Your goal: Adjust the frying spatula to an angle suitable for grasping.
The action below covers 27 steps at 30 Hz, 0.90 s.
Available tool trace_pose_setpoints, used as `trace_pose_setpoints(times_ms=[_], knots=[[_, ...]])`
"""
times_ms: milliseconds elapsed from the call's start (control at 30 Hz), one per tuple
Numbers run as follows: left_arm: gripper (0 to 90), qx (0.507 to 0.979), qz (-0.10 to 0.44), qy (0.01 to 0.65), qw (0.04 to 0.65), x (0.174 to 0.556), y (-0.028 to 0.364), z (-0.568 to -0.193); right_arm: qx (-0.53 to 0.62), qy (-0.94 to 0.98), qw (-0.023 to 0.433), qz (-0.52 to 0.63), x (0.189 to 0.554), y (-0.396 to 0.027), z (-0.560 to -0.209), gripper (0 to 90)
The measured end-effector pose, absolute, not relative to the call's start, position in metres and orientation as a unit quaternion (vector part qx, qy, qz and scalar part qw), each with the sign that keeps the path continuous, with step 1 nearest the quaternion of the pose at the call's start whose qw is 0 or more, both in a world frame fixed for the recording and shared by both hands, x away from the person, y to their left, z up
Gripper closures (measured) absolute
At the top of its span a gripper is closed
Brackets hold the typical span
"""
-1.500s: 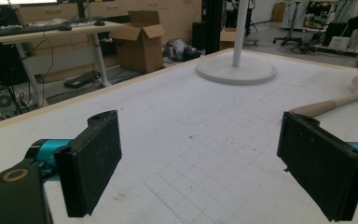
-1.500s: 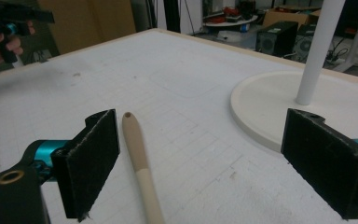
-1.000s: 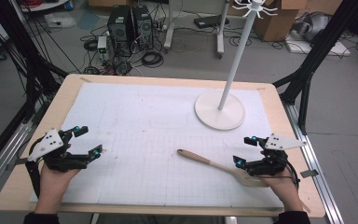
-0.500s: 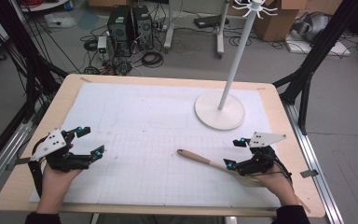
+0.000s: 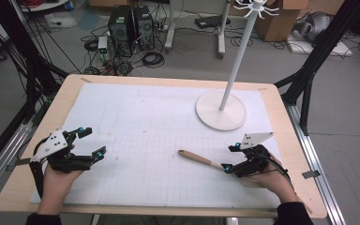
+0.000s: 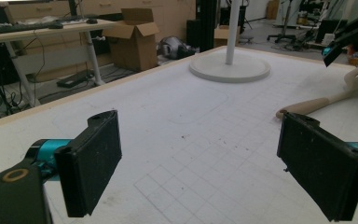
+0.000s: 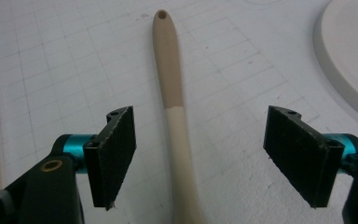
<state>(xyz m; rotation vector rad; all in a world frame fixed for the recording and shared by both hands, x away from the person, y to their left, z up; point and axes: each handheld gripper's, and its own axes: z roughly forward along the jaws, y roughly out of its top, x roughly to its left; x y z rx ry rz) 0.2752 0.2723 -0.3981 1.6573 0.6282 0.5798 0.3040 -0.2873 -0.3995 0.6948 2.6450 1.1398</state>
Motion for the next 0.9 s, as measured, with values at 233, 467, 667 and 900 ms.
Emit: trace_pose_setpoints(times_ms=[233, 467, 667, 900], knots=[[14.0, 0.714, 0.249, 0.270, 0.596, 0.276, 0.272, -0.399, 0.234, 0.905, 0.074, 0.349, 0.308, -0.284, -0.406, 34.3], [14.0, 0.717, 0.248, 0.271, 0.593, 0.276, 0.272, -0.399, 0.218, 0.928, 0.063, 0.296, 0.309, -0.275, -0.413, 45.5], [14.0, 0.717, 0.247, 0.272, 0.592, 0.276, 0.272, -0.400, 0.216, 0.938, 0.055, 0.267, 0.311, -0.269, -0.414, 55.0], [14.0, 0.719, 0.248, 0.274, 0.588, 0.277, 0.273, -0.402, 0.216, 0.947, 0.041, 0.234, 0.312, -0.261, -0.416, 63.1]])
